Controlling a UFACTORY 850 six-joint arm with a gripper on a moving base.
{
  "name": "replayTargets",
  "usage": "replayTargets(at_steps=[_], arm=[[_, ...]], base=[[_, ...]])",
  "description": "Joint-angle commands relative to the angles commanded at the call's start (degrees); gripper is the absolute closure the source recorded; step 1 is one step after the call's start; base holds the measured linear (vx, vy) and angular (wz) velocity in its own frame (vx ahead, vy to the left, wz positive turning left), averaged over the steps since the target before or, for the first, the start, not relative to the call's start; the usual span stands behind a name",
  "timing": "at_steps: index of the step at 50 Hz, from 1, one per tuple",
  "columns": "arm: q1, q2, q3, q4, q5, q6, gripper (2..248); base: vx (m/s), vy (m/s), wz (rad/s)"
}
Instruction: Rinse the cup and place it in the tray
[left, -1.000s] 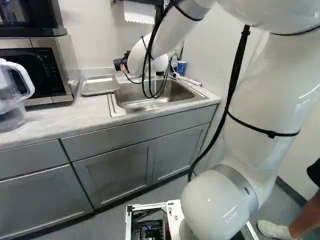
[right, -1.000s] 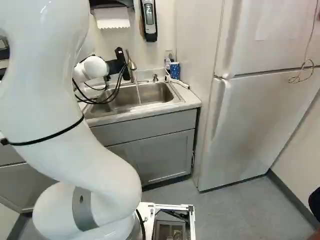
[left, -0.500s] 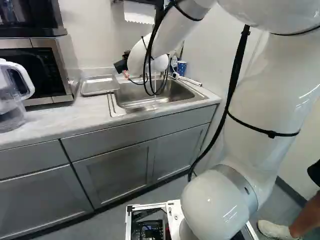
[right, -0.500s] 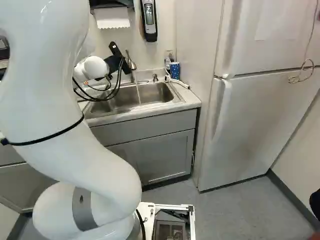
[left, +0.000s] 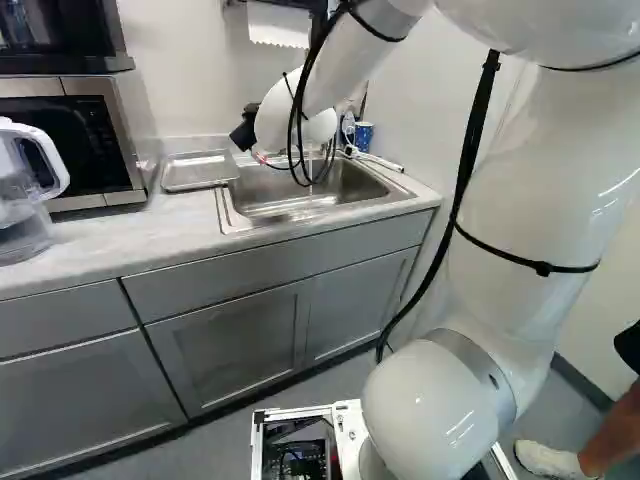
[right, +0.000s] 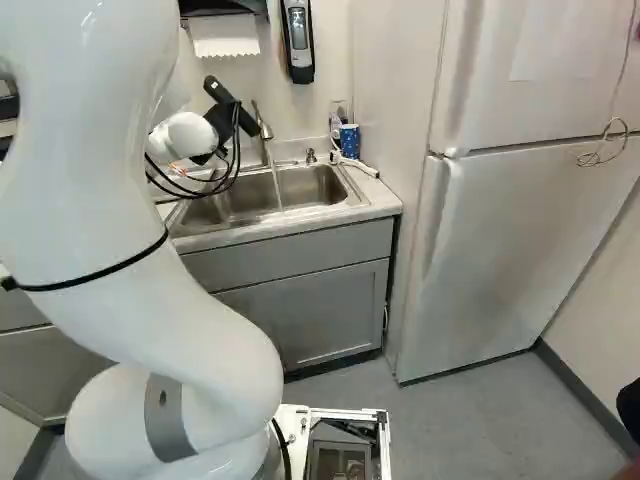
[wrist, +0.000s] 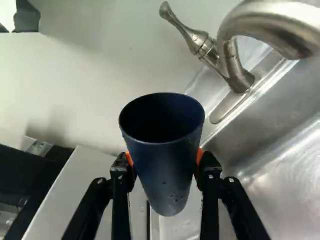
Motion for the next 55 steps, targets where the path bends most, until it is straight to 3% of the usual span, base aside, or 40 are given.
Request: replayTargets(at_steps=[55], arm=[[0.00, 0.00, 0.00, 0.00, 0.00, -33.13, 125]], base=[[0.000, 0.000, 0.000]])
